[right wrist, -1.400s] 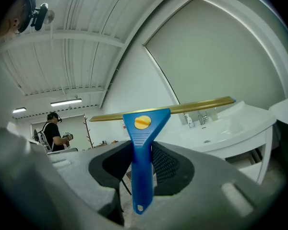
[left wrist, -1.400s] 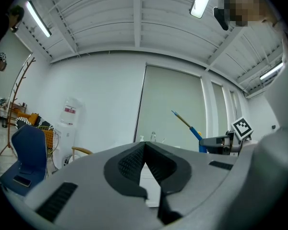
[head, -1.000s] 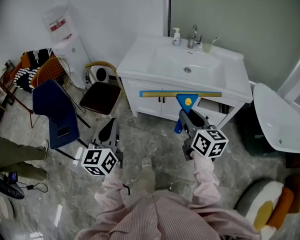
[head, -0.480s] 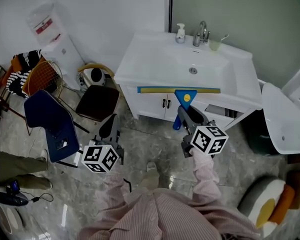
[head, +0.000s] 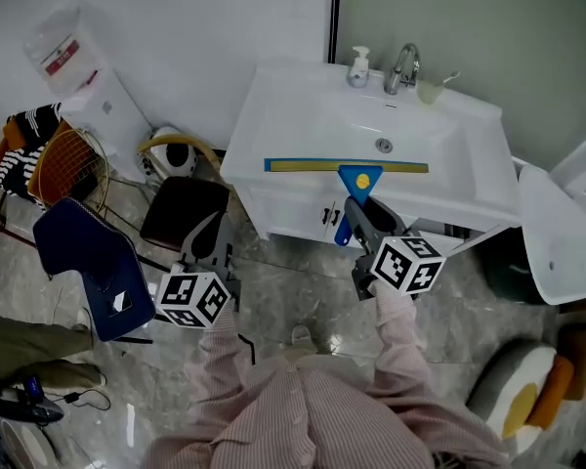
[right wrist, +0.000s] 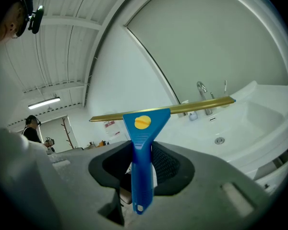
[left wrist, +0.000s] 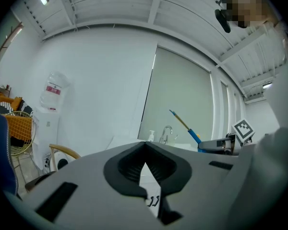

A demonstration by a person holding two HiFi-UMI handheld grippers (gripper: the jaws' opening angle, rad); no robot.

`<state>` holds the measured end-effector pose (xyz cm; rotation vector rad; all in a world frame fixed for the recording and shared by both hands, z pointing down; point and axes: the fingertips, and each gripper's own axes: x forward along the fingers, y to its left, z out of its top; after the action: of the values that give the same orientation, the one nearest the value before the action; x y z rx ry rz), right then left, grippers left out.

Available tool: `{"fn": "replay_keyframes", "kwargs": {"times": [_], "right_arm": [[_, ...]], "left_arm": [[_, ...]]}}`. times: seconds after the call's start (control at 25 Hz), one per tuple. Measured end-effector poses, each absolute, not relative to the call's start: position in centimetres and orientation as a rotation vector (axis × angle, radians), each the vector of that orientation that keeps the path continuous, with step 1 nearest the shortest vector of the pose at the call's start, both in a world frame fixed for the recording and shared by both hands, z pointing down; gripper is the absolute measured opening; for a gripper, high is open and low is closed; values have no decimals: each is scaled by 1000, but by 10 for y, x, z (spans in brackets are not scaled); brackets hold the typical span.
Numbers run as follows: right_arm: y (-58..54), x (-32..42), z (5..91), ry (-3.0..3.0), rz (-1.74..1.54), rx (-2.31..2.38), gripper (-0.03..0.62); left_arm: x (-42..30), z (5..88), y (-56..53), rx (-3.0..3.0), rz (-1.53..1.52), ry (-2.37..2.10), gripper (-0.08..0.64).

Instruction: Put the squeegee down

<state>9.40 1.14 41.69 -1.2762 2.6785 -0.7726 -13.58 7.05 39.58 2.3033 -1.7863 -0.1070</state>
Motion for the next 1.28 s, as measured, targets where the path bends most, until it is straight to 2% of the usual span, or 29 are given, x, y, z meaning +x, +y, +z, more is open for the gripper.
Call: {"fn": "replay_keyframes", "kwargs": {"times": [0.76,1.28], "right_arm": [[-80,54,423,2677,-811,-1257,128],[-195,16,420,2705,-864,-1185,127]], "left_arm": [[-171,401,-18,2296,-120,-1779,2],[-205,393,-127,2260,-125,-1820,2]]}}
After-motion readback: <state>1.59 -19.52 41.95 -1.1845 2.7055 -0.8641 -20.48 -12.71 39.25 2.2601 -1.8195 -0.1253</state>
